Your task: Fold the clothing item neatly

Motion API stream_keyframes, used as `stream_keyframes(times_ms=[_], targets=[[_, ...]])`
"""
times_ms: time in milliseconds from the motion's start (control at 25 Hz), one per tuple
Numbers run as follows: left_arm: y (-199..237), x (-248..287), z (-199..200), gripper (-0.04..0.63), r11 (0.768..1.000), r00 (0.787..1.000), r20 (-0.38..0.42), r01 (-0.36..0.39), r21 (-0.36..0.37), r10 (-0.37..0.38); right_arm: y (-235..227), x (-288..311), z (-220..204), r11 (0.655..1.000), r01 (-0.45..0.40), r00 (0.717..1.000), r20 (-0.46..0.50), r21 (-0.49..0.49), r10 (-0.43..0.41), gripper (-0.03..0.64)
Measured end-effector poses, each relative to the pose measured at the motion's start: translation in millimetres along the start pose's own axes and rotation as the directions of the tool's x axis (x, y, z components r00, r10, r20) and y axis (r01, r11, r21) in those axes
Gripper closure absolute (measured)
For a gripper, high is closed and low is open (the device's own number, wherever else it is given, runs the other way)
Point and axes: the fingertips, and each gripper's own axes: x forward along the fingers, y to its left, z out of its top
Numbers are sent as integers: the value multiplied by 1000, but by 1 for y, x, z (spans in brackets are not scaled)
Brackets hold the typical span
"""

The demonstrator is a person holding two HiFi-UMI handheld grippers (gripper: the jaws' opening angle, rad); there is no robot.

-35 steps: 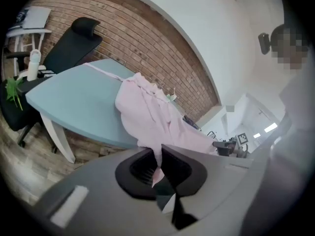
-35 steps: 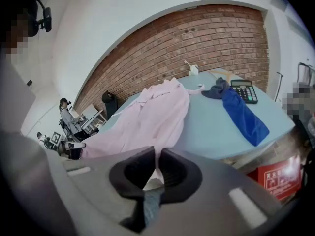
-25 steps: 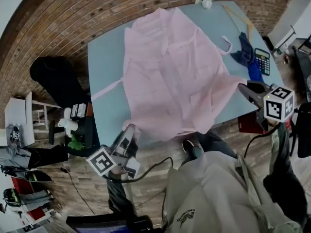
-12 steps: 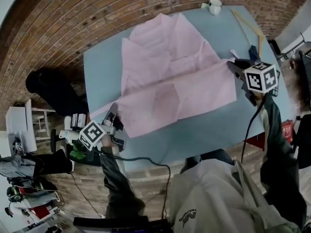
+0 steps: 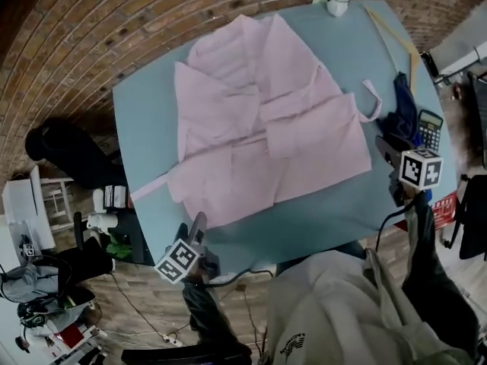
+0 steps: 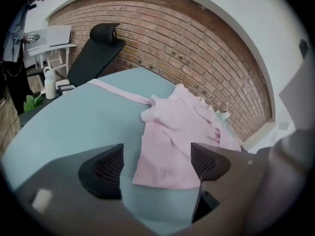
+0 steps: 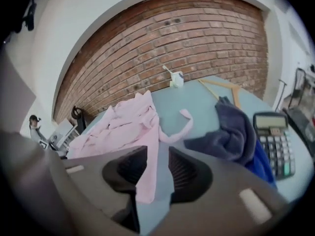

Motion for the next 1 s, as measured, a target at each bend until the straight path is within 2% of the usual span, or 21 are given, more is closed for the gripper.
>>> stream_keyframes(times_ms=[80,120,200,280,360,520,600,720,760,800,880,1000], targets=[[1,-1,-16,154,1000,1000,-17,3,23,-2,8,-13,-31,998,-19,1000,-2,66,19,480],[0,0,-22,155,999,1000,-19,10,31,-9,12,-17,-46,997,-22,1000,-11,70,23,480],[-3,3,-29,155,998,1000,-12,25,50,-24,20,-18,-68,1000,-16,1000,-27,19,16,480],[-3,7,-32,154,995,999,-3,32,99,-32,22,-8,-78,998,19,999,-31,-63,-21,480],[-4,7,-33,153,985,999,22,25,169,-29,20,2,-82,993,60,998,-14,-103,-62,477],[-8,4,-40,147,975,995,79,35,220,-54,31,14,-85,996,31,999,-33,-79,-33,479],[-8,4,-43,150,959,996,82,21,282,-46,36,19,-90,996,35,998,-49,-85,-39,494],[-6,8,-48,296,915,997,72,-53,400,26,36,24,-93,991,50,997,-46,-125,-56,568],[-7,10,-49,335,905,996,74,-71,420,43,37,23,-93,988,46,997,-48,-148,-54,594],[-8,10,-49,348,899,996,74,-74,431,47,39,21,-94,985,38,997,-55,-168,-48,595],[-13,10,-48,513,904,997,71,-54,424,26,44,17,-99,983,19,997,-71,-181,-32,598],[-13,1,-50,525,950,997,71,8,312,-32,46,3,-107,989,8,998,-59,-145,-17,600]])
